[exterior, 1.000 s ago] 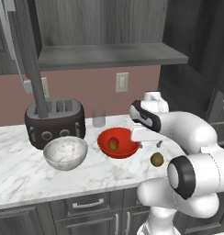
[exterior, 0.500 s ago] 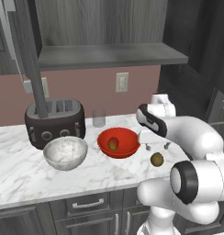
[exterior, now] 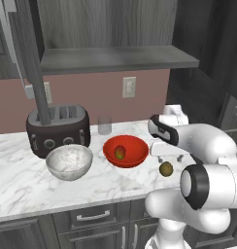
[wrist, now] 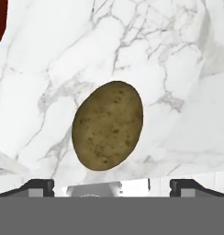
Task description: Pick both bowls and place them on the counter. Then place the potato in one bowl and place the mango in the other bowl.
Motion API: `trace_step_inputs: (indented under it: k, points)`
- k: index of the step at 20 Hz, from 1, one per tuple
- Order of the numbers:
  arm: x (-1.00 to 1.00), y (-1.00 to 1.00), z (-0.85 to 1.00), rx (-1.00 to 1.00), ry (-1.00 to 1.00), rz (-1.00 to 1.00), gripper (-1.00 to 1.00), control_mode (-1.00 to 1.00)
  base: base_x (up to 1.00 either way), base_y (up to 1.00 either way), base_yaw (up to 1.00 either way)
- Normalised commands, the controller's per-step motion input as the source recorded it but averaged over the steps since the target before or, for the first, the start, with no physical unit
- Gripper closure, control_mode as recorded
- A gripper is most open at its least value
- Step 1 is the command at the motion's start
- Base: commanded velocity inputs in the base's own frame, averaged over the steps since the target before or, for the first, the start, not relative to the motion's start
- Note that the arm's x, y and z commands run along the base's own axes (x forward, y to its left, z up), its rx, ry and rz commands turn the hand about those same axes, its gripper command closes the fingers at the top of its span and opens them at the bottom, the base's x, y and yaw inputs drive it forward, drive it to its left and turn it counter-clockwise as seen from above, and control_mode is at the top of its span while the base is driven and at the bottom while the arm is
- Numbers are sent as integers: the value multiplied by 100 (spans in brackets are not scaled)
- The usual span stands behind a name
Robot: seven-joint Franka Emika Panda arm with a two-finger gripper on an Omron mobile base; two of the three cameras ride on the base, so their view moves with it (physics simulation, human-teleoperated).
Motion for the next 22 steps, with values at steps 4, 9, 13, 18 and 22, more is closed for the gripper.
trace_step_inputs:
  k: [4,9,13,18,22]
  points:
    - [14,-11,-21,0,0,0,-100,-100,0,0,0]
    - [10,-6,-26,0,0,0,-100,-100,0,0,0]
    - [12,-5,-25,0,0,0,-100,-100,0,0,0]
    - [0,0,-16,0,0,0,-100,-100,0,0,0]
    - [0,0,-10,0,0,0,-100,-100,0,0,0]
